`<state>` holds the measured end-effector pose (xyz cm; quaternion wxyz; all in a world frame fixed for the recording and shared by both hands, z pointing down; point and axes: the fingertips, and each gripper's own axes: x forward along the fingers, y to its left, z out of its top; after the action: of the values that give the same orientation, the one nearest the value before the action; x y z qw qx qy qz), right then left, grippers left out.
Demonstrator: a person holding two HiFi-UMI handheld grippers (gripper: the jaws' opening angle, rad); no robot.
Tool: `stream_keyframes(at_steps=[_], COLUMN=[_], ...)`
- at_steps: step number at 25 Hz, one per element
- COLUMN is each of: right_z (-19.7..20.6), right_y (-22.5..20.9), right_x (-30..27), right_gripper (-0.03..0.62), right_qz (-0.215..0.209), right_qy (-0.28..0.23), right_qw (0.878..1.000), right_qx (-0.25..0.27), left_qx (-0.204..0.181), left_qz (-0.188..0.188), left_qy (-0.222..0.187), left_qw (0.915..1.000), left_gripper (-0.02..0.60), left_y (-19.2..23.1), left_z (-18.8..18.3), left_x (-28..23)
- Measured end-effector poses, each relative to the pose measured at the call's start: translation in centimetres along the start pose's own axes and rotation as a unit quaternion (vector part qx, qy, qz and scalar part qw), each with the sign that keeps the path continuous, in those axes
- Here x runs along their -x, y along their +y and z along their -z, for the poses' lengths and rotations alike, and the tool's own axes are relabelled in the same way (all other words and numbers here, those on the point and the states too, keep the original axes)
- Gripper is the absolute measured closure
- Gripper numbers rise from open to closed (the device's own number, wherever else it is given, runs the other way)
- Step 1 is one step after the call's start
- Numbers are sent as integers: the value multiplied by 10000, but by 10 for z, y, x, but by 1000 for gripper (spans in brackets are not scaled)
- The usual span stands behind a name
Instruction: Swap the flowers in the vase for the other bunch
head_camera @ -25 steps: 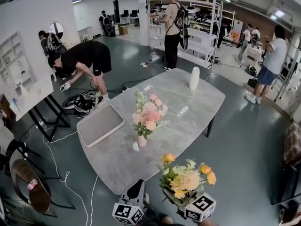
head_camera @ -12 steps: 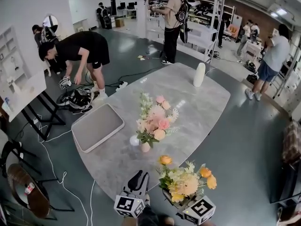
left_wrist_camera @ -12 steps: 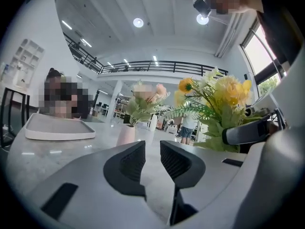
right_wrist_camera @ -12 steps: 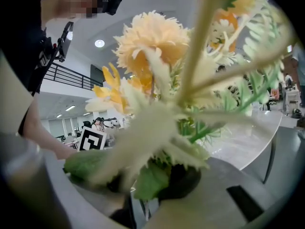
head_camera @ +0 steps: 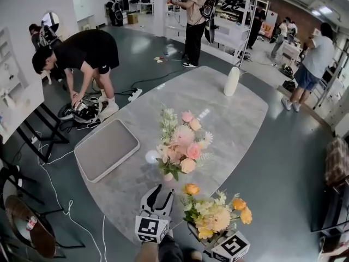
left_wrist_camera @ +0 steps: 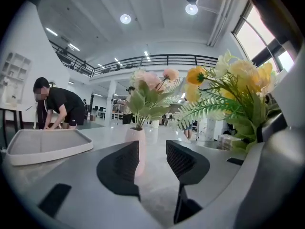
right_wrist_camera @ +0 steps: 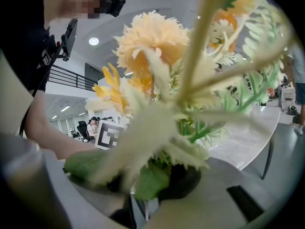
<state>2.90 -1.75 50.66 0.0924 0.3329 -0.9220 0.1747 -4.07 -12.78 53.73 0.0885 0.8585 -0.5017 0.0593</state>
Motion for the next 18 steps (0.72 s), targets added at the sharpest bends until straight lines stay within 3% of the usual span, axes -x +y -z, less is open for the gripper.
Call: stream_keyframes(at_steps=[10,18], right_z=[4,4], right_y=[-17,-18], right_x=[-9,-19], right_gripper=[491,491], right_qz=[163,148], right_qy=[117,160], right_qw=[9998,9997], right_qx=[-92,-97], left_qx=[-901,-1804], left_qz=[-232,-131], left_qy=[122,556], left_qw=[9956,9819], left_gripper=[373,329], left_y=[19,20], left_z=[-20,-25], left_x=[-38,-61])
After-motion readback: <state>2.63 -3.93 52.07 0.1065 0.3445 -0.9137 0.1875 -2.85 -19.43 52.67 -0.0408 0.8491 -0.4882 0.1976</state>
